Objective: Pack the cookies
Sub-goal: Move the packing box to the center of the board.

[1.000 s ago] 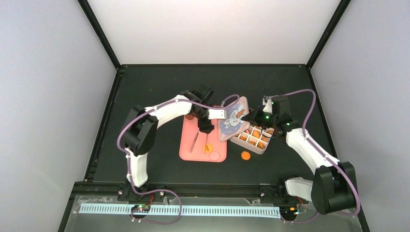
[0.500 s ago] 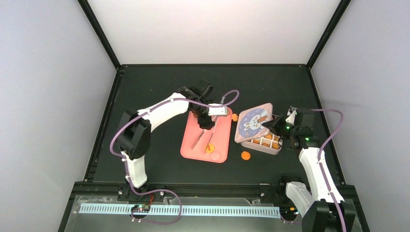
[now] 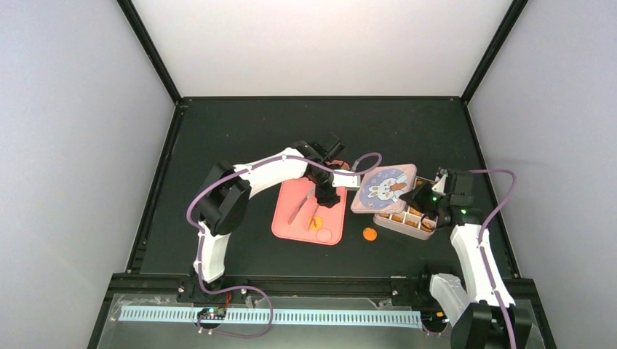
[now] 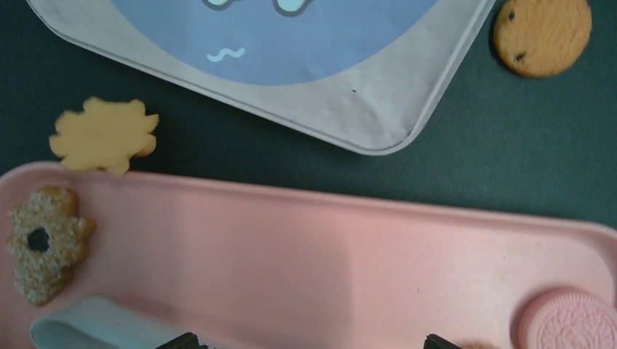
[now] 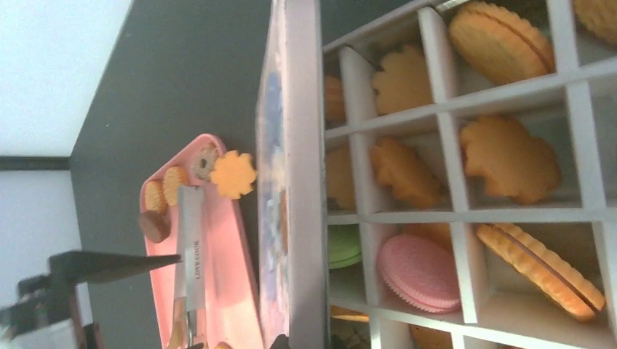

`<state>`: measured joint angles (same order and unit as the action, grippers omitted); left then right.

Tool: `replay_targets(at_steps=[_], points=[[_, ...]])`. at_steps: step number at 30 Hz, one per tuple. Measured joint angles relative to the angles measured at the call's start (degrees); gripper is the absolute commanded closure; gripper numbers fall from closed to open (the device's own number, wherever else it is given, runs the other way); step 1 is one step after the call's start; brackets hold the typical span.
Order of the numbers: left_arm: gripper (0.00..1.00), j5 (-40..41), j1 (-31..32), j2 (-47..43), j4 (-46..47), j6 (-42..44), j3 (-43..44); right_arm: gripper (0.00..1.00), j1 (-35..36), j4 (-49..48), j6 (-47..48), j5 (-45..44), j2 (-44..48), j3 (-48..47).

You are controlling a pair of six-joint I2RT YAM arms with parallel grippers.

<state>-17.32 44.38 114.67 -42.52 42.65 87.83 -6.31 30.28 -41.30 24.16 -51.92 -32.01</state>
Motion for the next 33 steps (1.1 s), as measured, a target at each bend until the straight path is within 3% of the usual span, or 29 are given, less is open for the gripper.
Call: replay_targets(at_steps=[7, 16, 24, 33], points=[[0.20, -0.74, 0.70, 1.79, -0.39, -2.01, 5.07, 0.99, -1.20, -1.33, -0.15, 4.59, 6.40, -3.37], [0.20, -4.13, 0.59, 1.79, -2.03, -4.98, 8.87, 0.99, -2.51, 1.14, -0.37, 5.05, 8.79, -18.36], [0.21, -7.32, 0.70, 1.84, -2.71, -6.95, 12.46, 0.99, -2.54, 16.04, 5.05, -12.00, 8.68, -33.00], [0.21, -8.33, 0.70, 2.10, -3.98, -7.37, 12.55, 0.99, -2.73, 27.32, 13.14, -35.21, 8.50, -35.12]])
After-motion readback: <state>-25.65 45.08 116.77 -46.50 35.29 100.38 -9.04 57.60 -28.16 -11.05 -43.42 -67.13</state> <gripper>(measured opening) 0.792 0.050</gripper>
